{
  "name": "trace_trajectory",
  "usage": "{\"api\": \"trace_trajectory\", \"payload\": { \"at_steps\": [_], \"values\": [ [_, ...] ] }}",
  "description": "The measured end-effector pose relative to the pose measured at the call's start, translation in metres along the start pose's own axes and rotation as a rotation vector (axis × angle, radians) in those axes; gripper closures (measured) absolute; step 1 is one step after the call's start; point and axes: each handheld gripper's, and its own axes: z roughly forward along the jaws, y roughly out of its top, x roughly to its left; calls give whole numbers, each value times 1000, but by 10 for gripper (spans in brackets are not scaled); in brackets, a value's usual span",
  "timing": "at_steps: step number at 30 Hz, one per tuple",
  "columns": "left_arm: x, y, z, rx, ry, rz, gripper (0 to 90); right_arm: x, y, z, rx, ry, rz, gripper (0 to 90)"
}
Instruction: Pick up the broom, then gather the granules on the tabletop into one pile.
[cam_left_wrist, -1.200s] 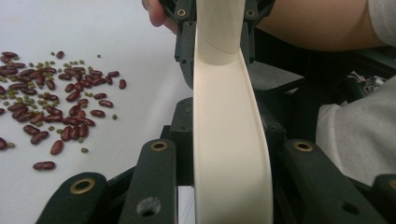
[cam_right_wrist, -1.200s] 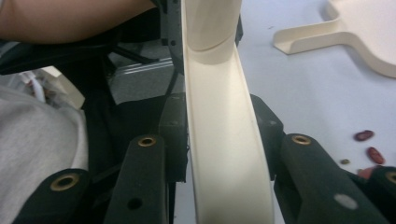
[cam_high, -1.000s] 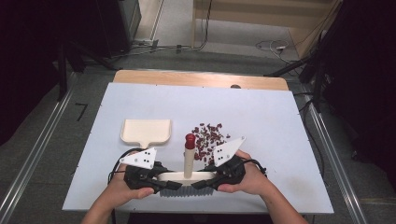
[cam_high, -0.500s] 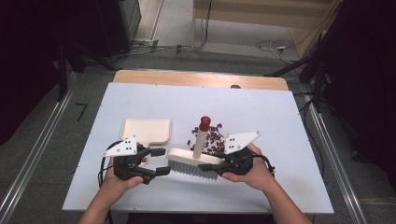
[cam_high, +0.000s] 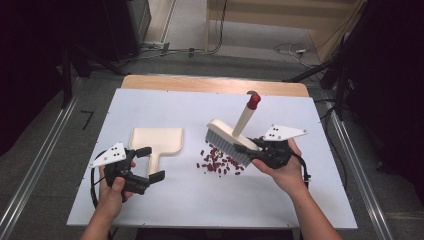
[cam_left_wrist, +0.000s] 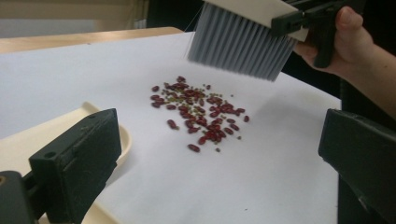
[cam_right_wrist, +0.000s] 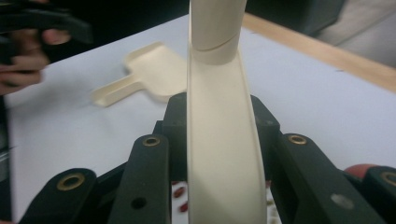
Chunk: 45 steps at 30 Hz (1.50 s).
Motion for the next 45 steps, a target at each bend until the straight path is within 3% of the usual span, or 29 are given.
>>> {"api": "trace_trajectory", "payload": {
  "at_steps": [3,4,6,7,10,16,20,26,29,31,37,45],
  "values": [
    [4,-4,-6,-9,35,-13,0,-16,3,-9,-28,-122,42,657],
    [6,-5,-7,-14,44,-18,0,-16,3,-9,-28,-122,42,657],
    [8,-7,-9,-18,69,-25,0,-29,2,-14,-37,-189,59,657],
    [10,-9,-9,-19,83,-31,0,-29,2,-14,-37,-189,59,657],
    [13,-13,-10,-18,109,-40,0,-41,-3,-15,-30,-267,73,658],
    [14,-18,-8,-11,132,-28,0,-62,-21,0,12,-381,125,657],
    [13,-19,-7,-10,141,-17,0,-73,-33,10,55,-396,153,657],
    [12,-20,-4,2,139,-9,0,-71,-43,26,78,-433,122,657],
    [11,-20,-3,2,137,-8,0,-67,-46,36,91,-424,100,657],
    [11,-20,-3,4,137,-6,0,-65,-48,40,84,-390,100,658],
    [11,-20,-1,8,141,-3,0,-51,-49,45,96,-344,74,657],
    [11,-19,0,5,153,-8,0,-40,-50,45,92,-333,54,657]
  ]
}}
